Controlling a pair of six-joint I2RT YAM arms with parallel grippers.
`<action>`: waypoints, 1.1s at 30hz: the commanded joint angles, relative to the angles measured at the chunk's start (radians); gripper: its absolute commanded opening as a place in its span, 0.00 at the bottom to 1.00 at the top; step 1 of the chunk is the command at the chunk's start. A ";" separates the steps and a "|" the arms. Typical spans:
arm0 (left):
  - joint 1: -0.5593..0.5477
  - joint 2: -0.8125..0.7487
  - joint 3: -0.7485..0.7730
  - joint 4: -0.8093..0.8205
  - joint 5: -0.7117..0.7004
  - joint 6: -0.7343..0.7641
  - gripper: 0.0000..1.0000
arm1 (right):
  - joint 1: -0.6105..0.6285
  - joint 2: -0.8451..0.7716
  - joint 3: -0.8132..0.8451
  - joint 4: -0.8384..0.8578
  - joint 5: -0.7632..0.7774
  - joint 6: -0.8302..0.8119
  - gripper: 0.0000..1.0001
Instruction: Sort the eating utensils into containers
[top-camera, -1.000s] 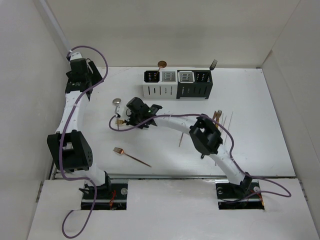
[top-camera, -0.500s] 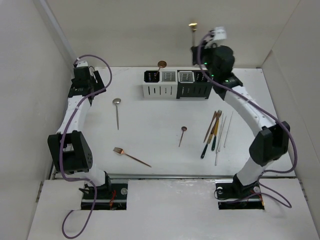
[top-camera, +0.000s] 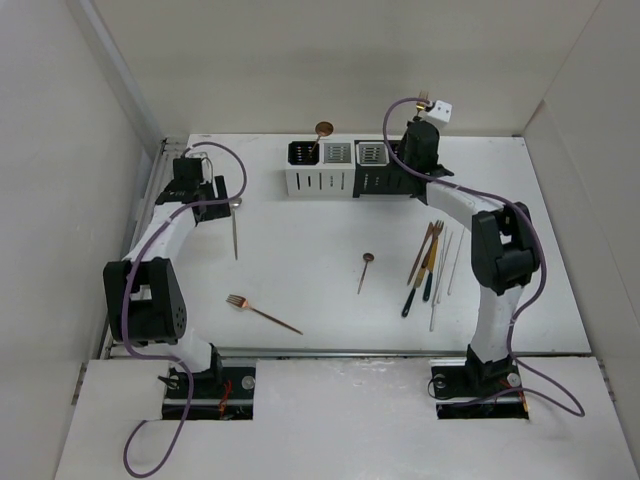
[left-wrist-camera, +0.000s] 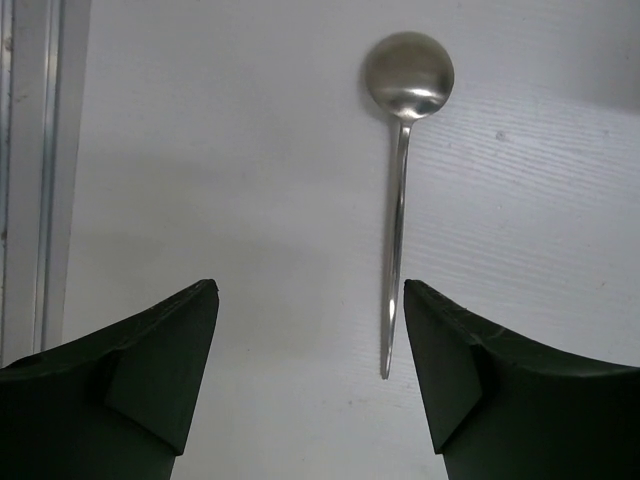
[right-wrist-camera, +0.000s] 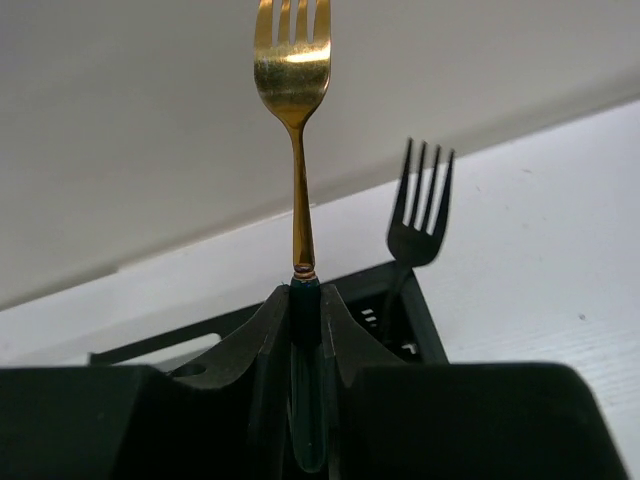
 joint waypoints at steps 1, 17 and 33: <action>-0.013 0.011 -0.009 -0.019 0.036 0.011 0.72 | -0.009 -0.043 0.014 0.079 0.081 0.032 0.00; -0.079 0.186 0.009 0.033 0.077 -0.051 0.75 | -0.009 0.082 0.069 0.012 0.086 -0.010 0.00; -0.079 0.356 0.126 0.073 0.051 -0.081 0.22 | 0.001 -0.015 0.002 -0.050 0.009 -0.010 0.45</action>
